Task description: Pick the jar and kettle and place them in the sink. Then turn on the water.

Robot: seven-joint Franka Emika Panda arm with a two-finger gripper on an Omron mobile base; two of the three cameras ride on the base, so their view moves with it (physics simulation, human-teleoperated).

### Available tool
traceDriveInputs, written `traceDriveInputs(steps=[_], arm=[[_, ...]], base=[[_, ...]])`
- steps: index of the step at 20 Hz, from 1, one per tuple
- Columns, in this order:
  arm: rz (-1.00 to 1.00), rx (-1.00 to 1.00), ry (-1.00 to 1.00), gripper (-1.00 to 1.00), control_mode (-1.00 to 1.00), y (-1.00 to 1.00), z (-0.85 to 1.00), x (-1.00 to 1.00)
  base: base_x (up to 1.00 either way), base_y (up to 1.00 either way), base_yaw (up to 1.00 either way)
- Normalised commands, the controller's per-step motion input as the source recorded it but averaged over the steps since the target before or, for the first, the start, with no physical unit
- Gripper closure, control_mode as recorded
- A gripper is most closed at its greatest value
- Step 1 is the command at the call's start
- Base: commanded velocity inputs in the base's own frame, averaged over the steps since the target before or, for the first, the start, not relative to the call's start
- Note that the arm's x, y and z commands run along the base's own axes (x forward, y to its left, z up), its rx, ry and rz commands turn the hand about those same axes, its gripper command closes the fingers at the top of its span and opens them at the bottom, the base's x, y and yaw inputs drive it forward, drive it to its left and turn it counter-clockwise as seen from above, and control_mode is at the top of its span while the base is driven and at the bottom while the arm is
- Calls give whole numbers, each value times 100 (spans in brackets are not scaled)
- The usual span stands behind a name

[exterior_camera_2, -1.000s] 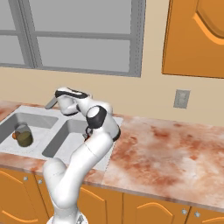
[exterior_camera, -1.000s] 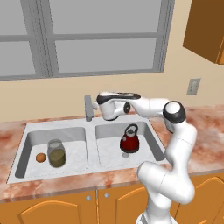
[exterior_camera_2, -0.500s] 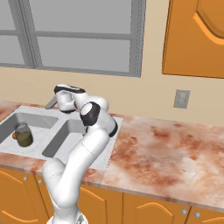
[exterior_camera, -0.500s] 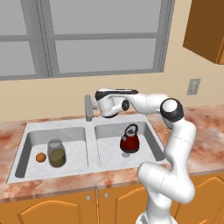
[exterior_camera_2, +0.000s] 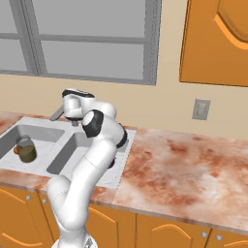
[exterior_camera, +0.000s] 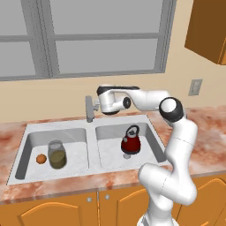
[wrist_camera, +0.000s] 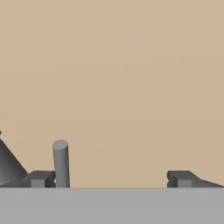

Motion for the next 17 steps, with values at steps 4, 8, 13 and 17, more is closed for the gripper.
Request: traceDriveInputs(steps=[4, 8, 13, 17], arm=[[-34, 2, 0, -100, -100, -36, -40, 0], [-24, 2, 0, -100, -100, -21, -22, -2], [0, 0, 0, -100, -100, 0, 0, 0], [0, 0, 0, -100, -100, 0, 0, 0]], base=[[0, 0, 0], [0, 0, 0], [0, 0, 0], [0, 0, 0]])
